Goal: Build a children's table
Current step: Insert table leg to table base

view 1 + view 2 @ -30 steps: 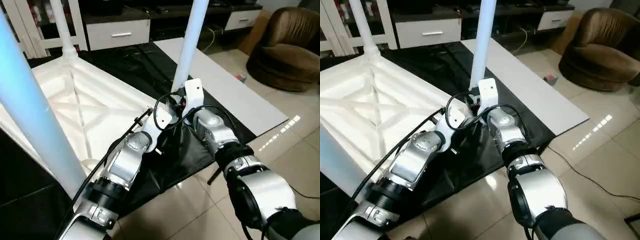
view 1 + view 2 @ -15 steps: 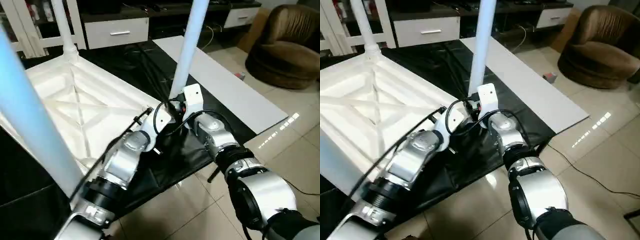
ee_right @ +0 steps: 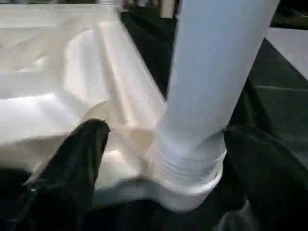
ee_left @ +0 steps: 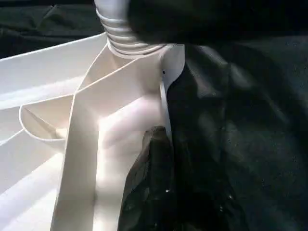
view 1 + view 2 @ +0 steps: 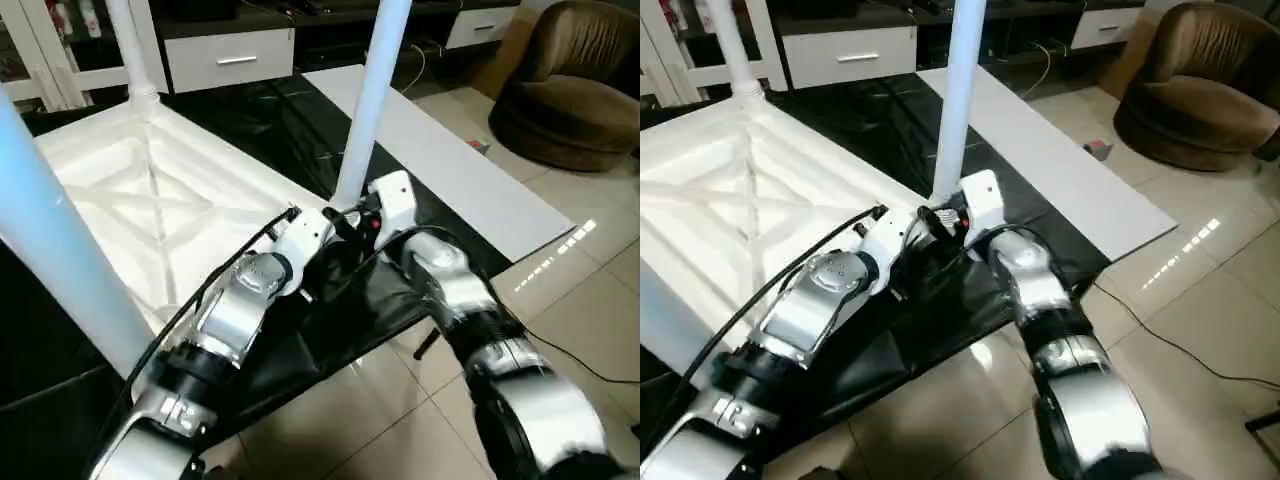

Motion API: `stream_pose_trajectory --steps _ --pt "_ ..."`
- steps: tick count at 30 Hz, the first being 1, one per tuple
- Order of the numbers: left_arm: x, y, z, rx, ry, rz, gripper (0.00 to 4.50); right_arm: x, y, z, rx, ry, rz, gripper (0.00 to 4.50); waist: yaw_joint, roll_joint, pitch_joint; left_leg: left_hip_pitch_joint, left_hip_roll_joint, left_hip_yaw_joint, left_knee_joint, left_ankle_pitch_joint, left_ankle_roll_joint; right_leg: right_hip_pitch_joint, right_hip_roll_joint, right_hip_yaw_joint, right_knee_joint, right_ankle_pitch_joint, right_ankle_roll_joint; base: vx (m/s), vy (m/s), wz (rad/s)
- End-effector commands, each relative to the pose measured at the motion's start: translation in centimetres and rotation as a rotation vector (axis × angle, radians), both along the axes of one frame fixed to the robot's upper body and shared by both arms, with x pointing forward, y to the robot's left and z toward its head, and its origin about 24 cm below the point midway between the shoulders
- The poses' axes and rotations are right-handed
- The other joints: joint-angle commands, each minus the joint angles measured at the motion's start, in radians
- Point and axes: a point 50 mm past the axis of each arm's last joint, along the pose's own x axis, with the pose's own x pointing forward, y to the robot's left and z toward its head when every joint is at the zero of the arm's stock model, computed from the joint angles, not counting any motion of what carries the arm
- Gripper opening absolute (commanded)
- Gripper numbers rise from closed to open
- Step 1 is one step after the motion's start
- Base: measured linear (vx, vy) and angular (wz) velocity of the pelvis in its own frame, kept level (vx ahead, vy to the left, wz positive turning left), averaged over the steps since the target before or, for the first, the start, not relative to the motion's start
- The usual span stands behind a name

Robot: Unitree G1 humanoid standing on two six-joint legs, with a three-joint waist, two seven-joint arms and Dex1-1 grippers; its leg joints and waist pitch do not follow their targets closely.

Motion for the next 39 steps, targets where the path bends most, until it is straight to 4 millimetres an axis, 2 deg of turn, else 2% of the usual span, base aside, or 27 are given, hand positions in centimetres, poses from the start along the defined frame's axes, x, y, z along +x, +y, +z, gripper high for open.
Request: stream_pose_trajectory --steps 1,2,3,5,6,7,9,13,16,19,20,22,23,24,25,26,27,29,30,31,32,33,36,38,39 --pt "0.4 0.0 0.7 0.01 -0.038 -0.051 0.0 -0.1 -0.4 0.6 0.005 -0.012 0.022 4.44 0.001 0.005 -0.069 0.024 0.007 0.007 -0.042 0.015 0.099 0.05 -0.048 0.043 -0.06 0.307 -0.25 0.0 0.0 0.0" --pt "0.3 0.5 0.8 0.017 -0.031 -0.08 0.0 -0.5 -0.8 0.7 0.005 -0.016 0.032 4.44 0.002 0.009 -0.07 0.024 0.005 0.007 -0.042 0.01 0.097 0.051 -0.048 0.043 -0.06 0.301 -0.253 0.0 0.0 0.0" --pt "0.3 0.8 0.8 0.023 -0.025 -0.101 0.0 -0.8 -1.2 0.8 0.004 -0.018 0.039 4.44 0.005 0.008 -0.069 0.025 0.006 0.006 -0.042 0.011 0.094 0.053 -0.048 0.044 -0.061 0.296 -0.248 0.0 0.0 0.0" --pt "-0.1 1.9 0.6 0.035 0.016 -0.193 0.0 -1.8 -2.5 0.9 0.001 0.001 0.076 4.44 0.008 0.016 -0.072 0.027 0.007 0.004 -0.041 0.017 0.089 0.053 -0.047 0.045 -0.058 0.32 -0.242 0.0 0.0 0.0" --pt "-0.4 2.3 0.5 0.034 0.041 -0.248 0.0 -2.2 -3.1 1.0 -0.009 0.01 0.101 4.44 0.012 0.013 -0.07 0.027 0.004 0.004 -0.041 0.019 0.089 0.055 -0.044 0.045 -0.06 0.33 -0.239 0.0 0.0 0.0" --pt "-0.6 2.9 0.3 0.036 0.066 -0.276 0.0 -2.7 -3.7 1.1 -0.024 0.017 0.122 4.44 0.015 0.017 -0.07 0.029 0.004 0.005 -0.041 0.018 0.081 0.054 -0.041 0.046 -0.06 0.344 -0.235 0.0 0.0 0.0" --pt "-1.2 3.7 0.1 0.037 0.107 -0.346 0.0 -3.6 -5.0 1.3 -0.044 0.034 0.161 4.44 0.022 0.018 -0.071 0.031 0.005 0.006 -0.042 -0.001 0.071 0.053 -0.042 0.044 -0.06 0.337 -0.239 0.0 0.0 0.0" --pt "-2.1 4.2 0.0 0.027 0.137 -0.474 0.0 -4.2 -6.2 1.7 -0.051 0.05 0.193 4.44 0.022 0.021 -0.072 0.031 0.007 0.005 -0.045 -0.046 0.041 0.051 -0.046 0.044 -0.061 0.279 -0.246 0.0 0.0 0.0" --pt "-3.3 4.5 -0.1 0.016 0.18 -0.601 0.0 -4.8 -6.8 1.8 -0.074 0.074 0.283 4.44 0.027 0.023 -0.071 0.035 0.01 0.007 -0.046 -0.067 0.027 0.047 -0.045 0.044 -0.061 0.25 -0.251 0.0 0.0 0.0" --pt "-4.1 4.6 -0.1 0.016 0.223 -0.689 0.0 -5.5 -6.7 1.7 -0.107 0.116 0.393 4.44 0.037 0.02 -0.068 0.034 0.009 0.009 -0.046 -0.066 0.033 0.047 -0.046 0.046 -0.06 0.239 -0.248 0.0 0.0 0.0" --pt "-4.2 4.6 -0.1 0.023 0.222 -0.711 0.0 -5.7 -6.5 1.6 -0.131 0.133 0.427 4.44 0.039 0.016 -0.067 0.036 0.01 0.01 -0.047 -0.074 0.035 0.044 -0.047 0.045 -0.063 0.222 -0.247 0.0 0.0 0.0" --pt "-4.0 4.5 -0.2 0.031 0.186 -0.696 0.0 -5.5 -6.4 1.5 -0.148 0.134 0.413 4.44 0.041 0.012 -0.066 0.034 0.01 0.01 -0.048 -0.079 0.031 0.044 -0.05 0.045 -0.064 0.19 -0.243 0.0 0.0 0.0" --pt "-3.3 4.3 -0.2 0.043 0.107 -0.634 0.0 -5.2 -6.2 1.5 -0.145 0.126 0.385 4.44 0.043 0.013 -0.066 0.034 0.011 0.01 -0.048 -0.081 0.027 0.044 -0.051 0.046 -0.064 0.177 -0.242 0.0 0.0 0.0" --pt "-3.3 4.3 -0.2 0.043 0.107 -0.634 0.0 -5.2 -6.2 1.5 -0.145 0.126 0.385 4.44 0.041 0.003 -0.064 0.033 0.011 0.011 -0.049 -0.087 0.028 0.044 -0.049 0.046 -0.067 0.166 -0.238 0.0 0.0 0.0" --pt "-2.5 4.2 -0.2 0.048 0.027 -0.557 0.0 -4.9 -6.0 1.6 -0.131 0.117 0.36 4.44 0.044 0.007 -0.064 0.034 0.013 0.01 -0.051 -0.108 0.018 0.041 -0.054 0.046 -0.069 0.114 -0.227 0.0 0.0 0.0" --pt "-1.9 4.4 -0.2 0.004 0.009 -0.471 0.0 -4.9 -5.9 1.7 -0.108 0.108 0.33 4.44 0.042 0.002 -0.061 0.031 0.013 0.009 -0.054 -0.122 0.01 0.042 -0.055 0.045 -0.072 0.074 -0.211 0.0 0.0 0.0" --pt "-1.8 4.5 -0.2 -0.003 0.007 -0.459 0.0 -4.8 -5.8 1.7 -0.105 0.105 0.324 4.44 0.042 0.002 -0.06 0.032 0.012 0.01 -0.055 -0.132 0.004 0.039 -0.056 0.046 -0.074 0.048 -0.204 0.0 0.0 0.0" --pt "-1.3 5.0 -0.4 -0.045 -0.021 -0.39 0.0 -4.6 -5.6 1.8 -0.069 0.074 0.248 4.44 0.034 0.002 -0.057 0.028 0.009 0.007 -0.06 -0.174 -0.017 0.038 -0.06 0.048 -0.086 -0.069 -0.174 0.0 0.0 0.0" --pt "-1.3 5.1 -0.4 -0.044 -0.025 -0.389 0.0 -4.6 -5.6 1.8 -0.065 0.071 0.242 4.44 0.032 0.001 -0.056 0.027 0.009 0.006 -0.062 -0.179 -0.02 0.036 -0.06 0.049 -0.09 -0.091 -0.164 -0.065 0.003 -0.07" --pt "-1.2 5.9 -0.6 0.019 -0.042 -0.382 0.0 -4.3 -5.5 1.9 -0.026 0.056 0.188 4.44 0.029 0.006 -0.056 0.029 0.009 0.005 -0.063 -0.202 -0.029 0.033 -0.059 0.049 -0.092 -0.128 -0.155 0.0 0.0 0.0" --pt "-1.1 6.3 -0.7 0.048 -0.047 -0.379 0.0 -4.3 -5.4 1.9 -0.008 0.054 0.167 4.44 0.023 0.005 -0.056 0.029 0.008 0.005 -0.065 -0.222 -0.033 0.028 -0.059 0.052 -0.096 -0.159 -0.141 0.0 0.0 0.0" --pt "-1.1 6.3 -0.7 0.048 -0.047 -0.379 0.0 -4.3 -5.4 1.9 -0.008 0.054 0.167 4.44 0.021 0.005 -0.057 0.029 0.008 0.004 -0.065 -0.226 -0.035 0.028 -0.059 0.051 -0.098 -0.168 -0.139 0.0 0.0 0.0" --pt "-0.7 7.1 -0.6 0.082 -0.058 -0.362 0.0 -4.3 -5.3 1.9 0.02 0.05 0.133 4.44 0.013 0.014 -0.055 0.027 0.008 0.002 -0.067 -0.242 -0.04 0.023 -0.057 0.054 -0.099 -0.178 -0.138 0.0 0.0 0.0" --pt "-0.1 7.8 0.0 0.054 -0.077 -0.306 0.0 -4.5 -5.2 1.8 0.027 0.054 0.135 4.44 0.012 0.013 -0.056 0.031 0.007 0.005 -0.065 -0.246 -0.041 0.019 -0.054 0.057 -0.1 -0.17 -0.142 0.0 0.0 0.0" --pt "0.4 8.4 0.4 0.071 -0.088 -0.276 0.28 -4.6 -5.2 1.9 0.035 0.055 0.139 4.48 0.012 0.014 -0.057 0.029 0.006 0.005 -0.064 -0.235 -0.039 0.021 -0.054 0.057 -0.099 -0.151 -0.146 0.0 0.0 0.0"
